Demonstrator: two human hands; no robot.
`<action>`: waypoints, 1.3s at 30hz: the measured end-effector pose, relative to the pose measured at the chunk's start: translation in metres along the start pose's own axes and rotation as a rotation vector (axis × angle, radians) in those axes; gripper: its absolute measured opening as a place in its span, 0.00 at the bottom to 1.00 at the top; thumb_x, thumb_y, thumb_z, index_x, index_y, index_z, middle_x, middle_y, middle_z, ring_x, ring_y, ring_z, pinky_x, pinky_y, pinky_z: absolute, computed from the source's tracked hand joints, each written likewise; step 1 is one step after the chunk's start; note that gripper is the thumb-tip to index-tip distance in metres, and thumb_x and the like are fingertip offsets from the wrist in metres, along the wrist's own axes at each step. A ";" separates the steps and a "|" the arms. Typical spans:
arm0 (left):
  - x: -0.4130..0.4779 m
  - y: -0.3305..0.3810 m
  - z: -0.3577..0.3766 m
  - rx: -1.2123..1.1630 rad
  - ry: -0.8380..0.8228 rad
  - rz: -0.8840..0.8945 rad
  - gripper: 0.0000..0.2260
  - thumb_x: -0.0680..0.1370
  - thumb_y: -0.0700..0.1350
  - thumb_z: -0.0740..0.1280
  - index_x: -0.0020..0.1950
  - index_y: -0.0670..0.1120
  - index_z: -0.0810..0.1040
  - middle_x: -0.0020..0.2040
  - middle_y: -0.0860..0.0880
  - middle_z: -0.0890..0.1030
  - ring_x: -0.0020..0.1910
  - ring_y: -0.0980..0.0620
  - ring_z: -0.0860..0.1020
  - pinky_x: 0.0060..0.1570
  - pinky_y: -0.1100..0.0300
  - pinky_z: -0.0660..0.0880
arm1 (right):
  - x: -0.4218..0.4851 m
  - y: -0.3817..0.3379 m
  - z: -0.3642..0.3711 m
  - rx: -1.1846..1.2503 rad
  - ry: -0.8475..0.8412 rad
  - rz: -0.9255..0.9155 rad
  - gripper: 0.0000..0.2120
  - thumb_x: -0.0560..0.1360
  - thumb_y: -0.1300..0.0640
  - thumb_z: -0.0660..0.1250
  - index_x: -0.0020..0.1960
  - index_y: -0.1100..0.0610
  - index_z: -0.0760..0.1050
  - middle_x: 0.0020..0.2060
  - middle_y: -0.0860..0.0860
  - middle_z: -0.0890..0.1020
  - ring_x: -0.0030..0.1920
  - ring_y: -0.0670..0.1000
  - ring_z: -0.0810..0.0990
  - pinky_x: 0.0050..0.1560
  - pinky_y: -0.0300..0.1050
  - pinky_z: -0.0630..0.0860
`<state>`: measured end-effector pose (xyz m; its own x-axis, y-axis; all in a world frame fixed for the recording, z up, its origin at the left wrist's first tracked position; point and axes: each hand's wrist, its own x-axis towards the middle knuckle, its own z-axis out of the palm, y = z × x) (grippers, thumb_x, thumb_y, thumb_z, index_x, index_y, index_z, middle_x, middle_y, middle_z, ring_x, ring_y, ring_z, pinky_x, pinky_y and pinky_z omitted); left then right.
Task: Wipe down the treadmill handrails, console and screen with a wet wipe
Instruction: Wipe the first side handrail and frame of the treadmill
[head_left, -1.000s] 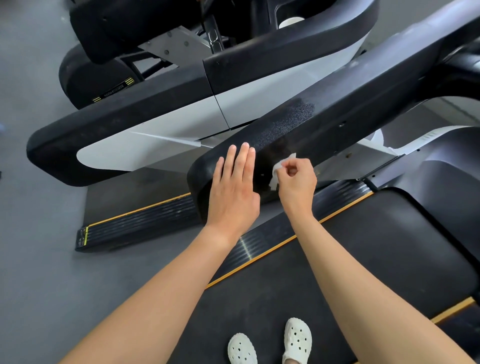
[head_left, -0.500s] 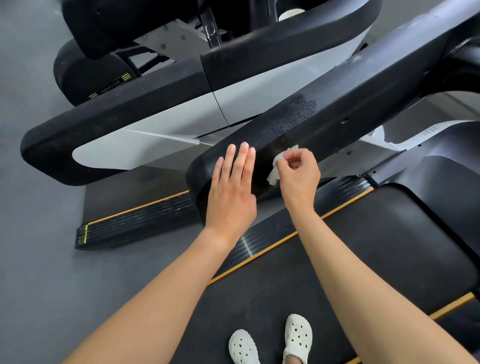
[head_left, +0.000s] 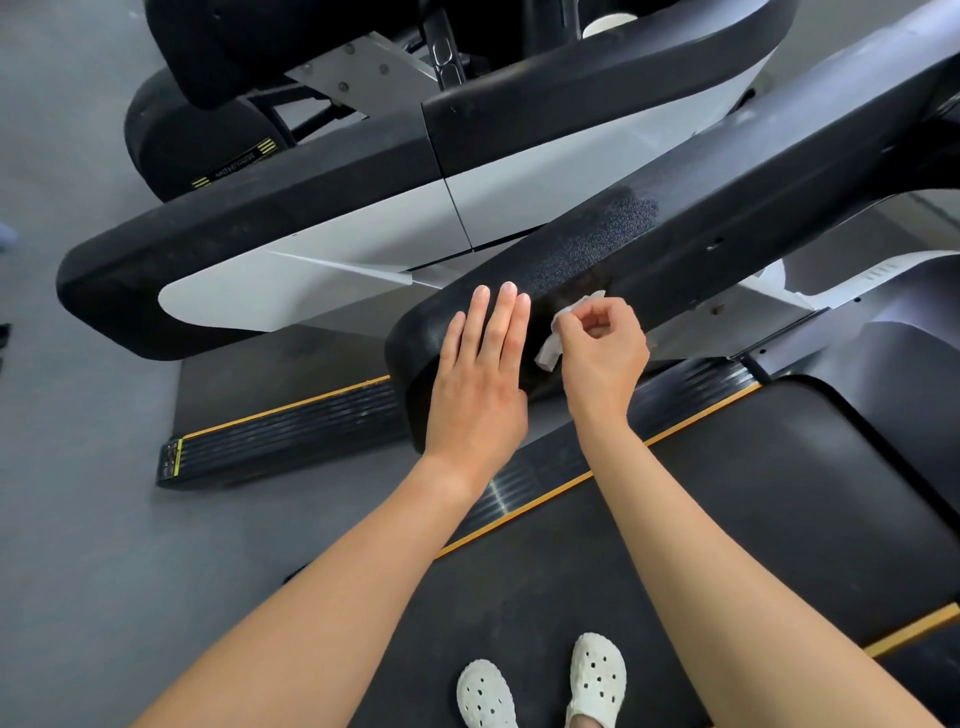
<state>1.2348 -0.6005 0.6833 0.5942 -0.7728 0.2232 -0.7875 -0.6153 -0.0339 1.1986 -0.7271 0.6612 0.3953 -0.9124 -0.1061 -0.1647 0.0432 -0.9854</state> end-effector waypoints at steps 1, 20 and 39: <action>0.000 0.000 0.000 0.003 -0.004 0.000 0.40 0.77 0.37 0.62 0.84 0.42 0.44 0.85 0.44 0.44 0.84 0.43 0.42 0.82 0.44 0.48 | -0.003 0.008 0.000 -0.015 -0.007 0.017 0.04 0.75 0.60 0.71 0.43 0.53 0.78 0.40 0.48 0.81 0.40 0.44 0.78 0.43 0.33 0.76; -0.015 -0.004 0.006 0.058 0.016 -0.013 0.39 0.76 0.36 0.61 0.85 0.42 0.46 0.85 0.45 0.46 0.84 0.42 0.45 0.80 0.43 0.52 | -0.016 0.092 0.017 -0.166 -0.180 0.341 0.04 0.79 0.63 0.71 0.45 0.57 0.79 0.41 0.48 0.81 0.44 0.45 0.81 0.53 0.39 0.79; -0.012 0.007 0.010 0.050 0.068 -0.071 0.38 0.75 0.35 0.60 0.84 0.41 0.50 0.85 0.44 0.50 0.84 0.41 0.46 0.80 0.42 0.51 | -0.013 0.084 0.032 -0.030 -0.195 0.730 0.08 0.81 0.61 0.67 0.58 0.63 0.80 0.55 0.57 0.83 0.48 0.52 0.79 0.48 0.41 0.76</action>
<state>1.2240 -0.5967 0.6703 0.6346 -0.7154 0.2924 -0.7334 -0.6768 -0.0640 1.2085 -0.6987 0.5755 0.3283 -0.5678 -0.7548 -0.4693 0.5954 -0.6521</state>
